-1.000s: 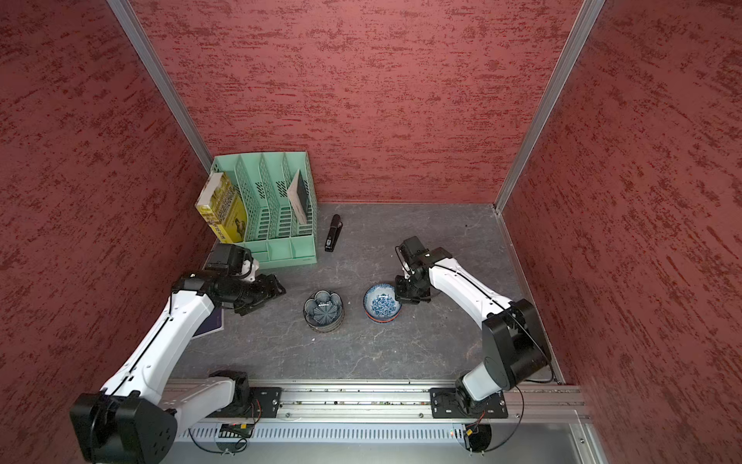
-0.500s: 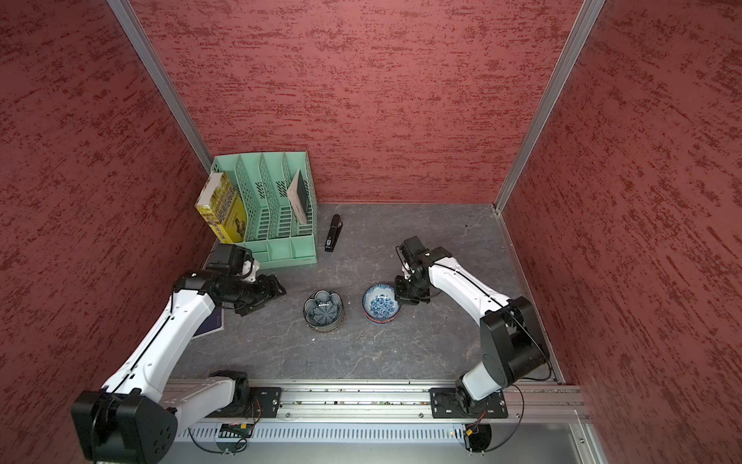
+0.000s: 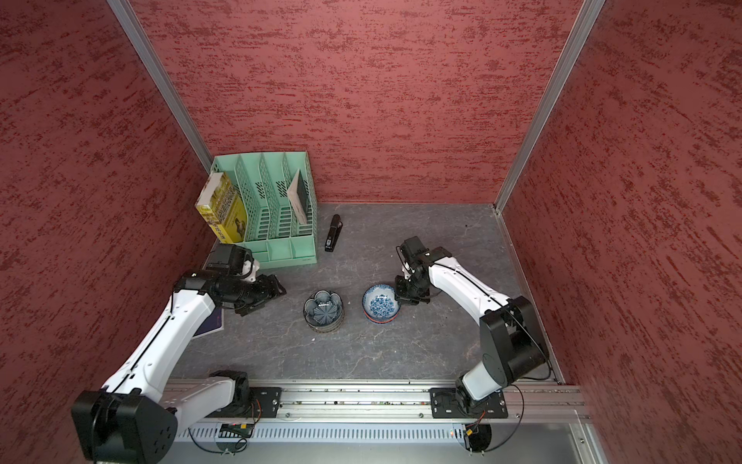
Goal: Stack the bowls
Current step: Place the bowl on the bowl, then reset both arms
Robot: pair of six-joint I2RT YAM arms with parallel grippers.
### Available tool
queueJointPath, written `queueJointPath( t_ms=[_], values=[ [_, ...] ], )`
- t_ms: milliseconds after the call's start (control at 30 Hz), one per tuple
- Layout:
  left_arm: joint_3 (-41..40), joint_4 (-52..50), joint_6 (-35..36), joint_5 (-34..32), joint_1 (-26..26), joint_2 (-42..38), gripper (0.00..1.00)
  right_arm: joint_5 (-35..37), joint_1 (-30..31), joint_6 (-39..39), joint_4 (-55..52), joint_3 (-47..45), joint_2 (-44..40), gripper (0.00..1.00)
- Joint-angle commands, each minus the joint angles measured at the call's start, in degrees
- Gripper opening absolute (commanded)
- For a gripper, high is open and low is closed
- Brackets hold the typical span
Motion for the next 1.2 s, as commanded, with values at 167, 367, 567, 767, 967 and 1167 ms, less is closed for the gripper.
queueJointPath(
  t_ms=[167,367,567,767,967,1167],
  values=[
    [-0.58,0.82,0.72,0.34,-0.06,0.22,0.80,-2.07,-0.18,0.10,0.49,-0.56,1.03,0.04],
    [-0.42,0.79,0.59,0.00,-0.07,0.17,0.80,-1.70,-0.23,0.02,-0.26,-0.03,0.42,0.23],
    [-0.46,8.18,-0.43,-10.49,-0.34,-3.52,0.83,8.33,-0.38,-0.70,-0.51,6.62,-4.86,0.58],
    [-9.14,35.43,0.56,-28.92,-2.63,-11.47,1.00,37.54,-1.11,-3.74,19.72,2.96,-17.35,0.97],
    [-27.01,70.06,15.10,-40.63,-6.83,-6.62,1.00,58.06,-5.91,-14.64,46.21,-17.32,-20.85,0.98],
    [-33.45,92.51,24.39,-38.50,-4.83,7.24,1.00,56.84,-12.15,-17.35,73.22,-37.01,-15.52,0.98]
  ],
)
